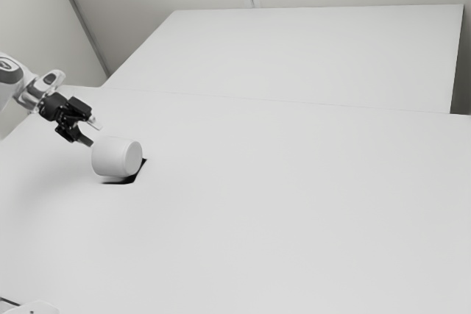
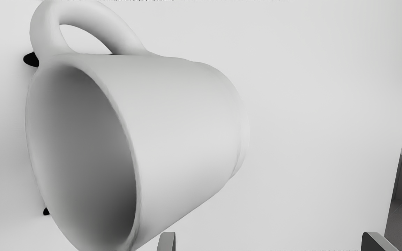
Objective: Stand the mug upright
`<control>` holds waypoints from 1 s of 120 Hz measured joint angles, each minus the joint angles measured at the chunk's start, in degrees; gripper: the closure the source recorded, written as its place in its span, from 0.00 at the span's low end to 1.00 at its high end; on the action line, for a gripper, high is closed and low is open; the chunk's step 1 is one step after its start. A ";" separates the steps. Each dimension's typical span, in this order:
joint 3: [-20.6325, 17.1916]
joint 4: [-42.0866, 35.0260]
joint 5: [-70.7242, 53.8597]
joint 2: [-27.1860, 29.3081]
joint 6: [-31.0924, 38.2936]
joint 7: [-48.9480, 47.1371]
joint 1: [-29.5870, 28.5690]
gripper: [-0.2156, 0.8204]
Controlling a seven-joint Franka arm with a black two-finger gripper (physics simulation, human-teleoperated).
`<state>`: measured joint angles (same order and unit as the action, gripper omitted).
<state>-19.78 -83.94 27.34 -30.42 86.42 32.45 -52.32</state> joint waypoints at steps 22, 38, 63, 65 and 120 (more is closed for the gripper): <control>0.32 0.00 0.26 -0.48 1.12 2.74 -1.17 0.23; 0.31 0.54 0.38 -1.89 2.30 4.44 -1.43 0.23; 0.35 0.53 1.41 -4.16 5.19 6.45 -0.99 0.22; 0.36 0.53 1.58 -4.30 5.45 6.58 -0.91 0.22; 0.28 -6.39 6.26 -1.90 10.29 8.92 1.31 0.33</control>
<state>-19.51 -90.33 33.60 -32.33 96.71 41.38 -51.01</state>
